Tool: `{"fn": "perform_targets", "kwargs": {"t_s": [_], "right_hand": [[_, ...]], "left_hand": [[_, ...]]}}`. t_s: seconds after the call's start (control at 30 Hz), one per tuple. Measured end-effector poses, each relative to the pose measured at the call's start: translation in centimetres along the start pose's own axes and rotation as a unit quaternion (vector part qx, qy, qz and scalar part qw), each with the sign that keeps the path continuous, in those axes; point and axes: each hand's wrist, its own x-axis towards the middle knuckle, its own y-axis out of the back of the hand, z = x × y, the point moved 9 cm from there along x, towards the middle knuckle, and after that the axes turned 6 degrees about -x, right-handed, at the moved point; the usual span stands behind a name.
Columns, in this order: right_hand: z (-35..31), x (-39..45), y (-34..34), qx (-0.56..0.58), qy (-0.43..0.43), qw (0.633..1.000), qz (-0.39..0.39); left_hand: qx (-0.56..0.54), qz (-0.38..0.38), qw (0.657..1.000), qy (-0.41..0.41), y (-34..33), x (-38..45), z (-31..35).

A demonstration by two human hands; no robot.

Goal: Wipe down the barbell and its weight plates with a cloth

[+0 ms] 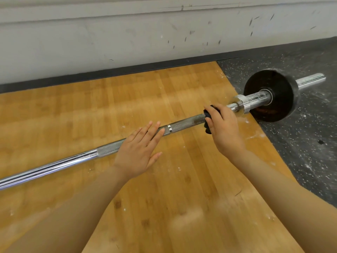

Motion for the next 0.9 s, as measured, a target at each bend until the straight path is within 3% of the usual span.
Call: {"fn": "perform_targets", "kwargs": {"t_s": [0.3, 0.47, 0.77, 0.9], "right_hand": [[-1.5, 1.5, -2.5, -0.004, -0.021, 0.999, -0.038], [-5.4, 3.8, -4.7, -0.025, 0.064, 0.997, -0.03], [-8.1, 7.4, -8.9, -0.024, 0.104, 0.994, -0.006], [-6.5, 8.4, -9.4, -0.083, 0.11, 0.99, -0.034]], "left_hand": [[-0.033, -0.035, 0.998, 0.032, 0.0, 2.4, -3.2], [-0.051, -0.041, 0.997, 0.051, 0.1, 3.5, -4.7], [-0.051, -0.037, 0.995, 0.071, 0.0, 5.2, -7.2], [-0.043, -0.035, 0.995, 0.081, -0.1, 5.8, -8.1]]}}
